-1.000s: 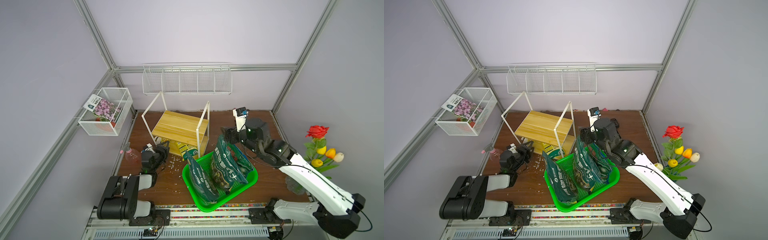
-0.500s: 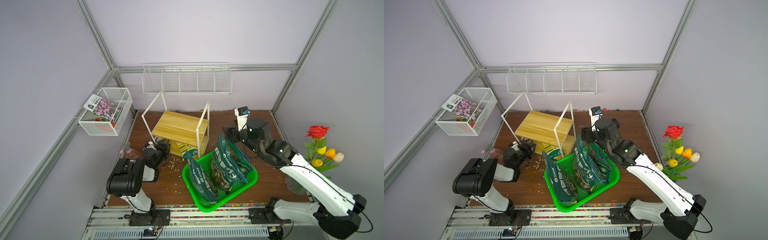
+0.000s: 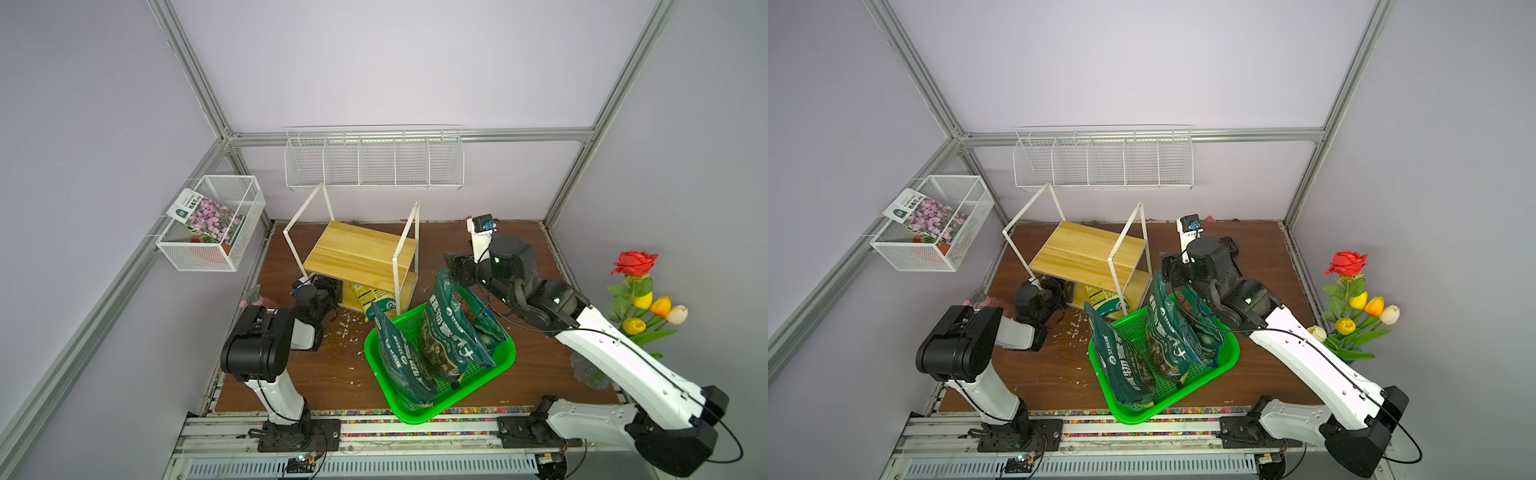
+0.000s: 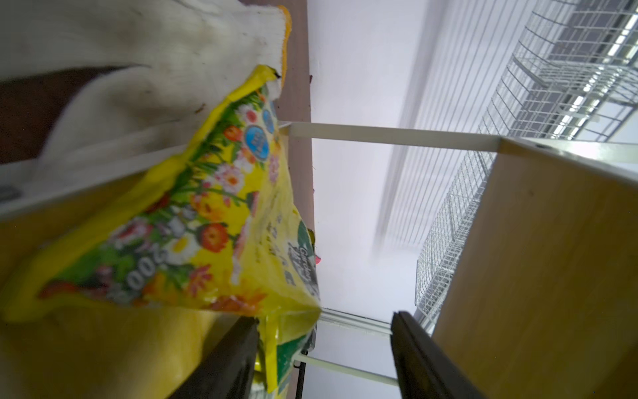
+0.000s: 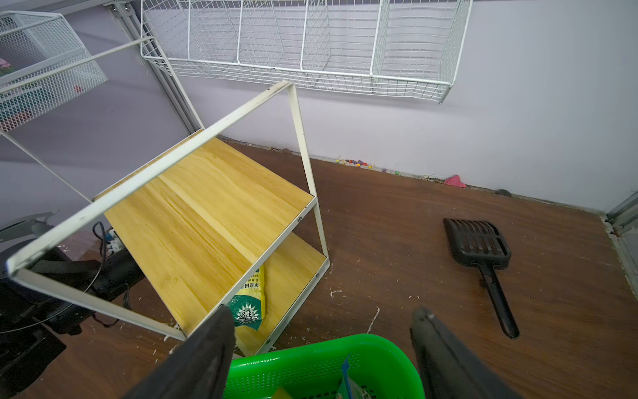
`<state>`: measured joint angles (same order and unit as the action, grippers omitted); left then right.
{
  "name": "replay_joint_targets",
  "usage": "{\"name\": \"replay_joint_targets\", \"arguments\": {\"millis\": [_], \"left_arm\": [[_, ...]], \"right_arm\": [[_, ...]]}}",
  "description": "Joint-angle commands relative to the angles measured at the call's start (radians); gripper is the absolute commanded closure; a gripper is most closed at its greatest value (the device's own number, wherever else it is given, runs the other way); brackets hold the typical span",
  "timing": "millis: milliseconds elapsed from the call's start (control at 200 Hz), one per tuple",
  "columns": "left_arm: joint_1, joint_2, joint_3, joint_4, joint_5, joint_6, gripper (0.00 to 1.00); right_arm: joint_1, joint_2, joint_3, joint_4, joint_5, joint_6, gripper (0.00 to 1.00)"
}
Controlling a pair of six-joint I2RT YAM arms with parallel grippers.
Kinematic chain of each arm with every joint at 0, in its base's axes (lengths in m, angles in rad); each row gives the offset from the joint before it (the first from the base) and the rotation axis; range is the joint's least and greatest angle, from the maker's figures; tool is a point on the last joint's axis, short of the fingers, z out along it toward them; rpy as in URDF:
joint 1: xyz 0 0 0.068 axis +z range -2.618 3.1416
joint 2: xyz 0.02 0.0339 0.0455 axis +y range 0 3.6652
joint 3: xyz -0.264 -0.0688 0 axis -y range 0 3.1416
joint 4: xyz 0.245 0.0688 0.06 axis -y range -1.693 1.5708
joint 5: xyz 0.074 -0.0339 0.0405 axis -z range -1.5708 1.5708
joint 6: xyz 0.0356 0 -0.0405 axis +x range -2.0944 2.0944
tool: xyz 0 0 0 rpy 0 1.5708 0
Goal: Take down the fertilizer bag from the shelf
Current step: Pick up the fertilizer bag from the shelf.
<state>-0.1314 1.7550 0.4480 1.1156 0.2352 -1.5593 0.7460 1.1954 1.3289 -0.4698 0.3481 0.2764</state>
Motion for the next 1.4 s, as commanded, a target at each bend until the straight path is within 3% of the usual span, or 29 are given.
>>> {"name": "replay_joint_targets", "arguments": {"millis": [0, 330, 485, 570, 870, 1025, 1105, 1395], "left_arm": [[-0.006, 0.017, 0.014, -0.035, -0.026, -0.031, 0.33], [-0.005, 0.065, 0.076, -0.092, -0.076, -0.039, 0.3], [-0.005, 0.1, 0.1, -0.082, -0.084, -0.062, 0.33], [-0.005, 0.101, 0.101, -0.085, -0.085, -0.061, 0.41], [-0.006, 0.136, 0.102, -0.01, -0.045, -0.054, 0.88], [-0.005, 0.141, 0.085, 0.015, -0.04, -0.057, 0.92], [-0.005, 0.137, 0.07, 0.038, -0.04, -0.048, 1.0], [-0.005, 0.043, 0.02, 0.022, -0.005, 0.047, 1.0]], "right_arm": [[-0.005, -0.013, -0.023, 0.023, 0.032, -0.02, 0.16], [-0.005, -0.022, -0.039, 0.024, 0.035, -0.023, 0.16], [-0.006, -0.034, -0.045, 0.018, 0.046, -0.026, 0.16], [-0.006, -0.04, -0.045, 0.017, 0.053, -0.031, 0.16], [-0.006, -0.041, -0.038, 0.022, 0.057, -0.04, 0.16], [-0.008, -0.039, -0.034, 0.019, 0.057, -0.039, 0.16], [-0.007, -0.039, -0.031, 0.019, 0.056, -0.039, 0.16], [-0.007, -0.027, -0.014, 0.013, 0.049, -0.039, 0.16]]}}
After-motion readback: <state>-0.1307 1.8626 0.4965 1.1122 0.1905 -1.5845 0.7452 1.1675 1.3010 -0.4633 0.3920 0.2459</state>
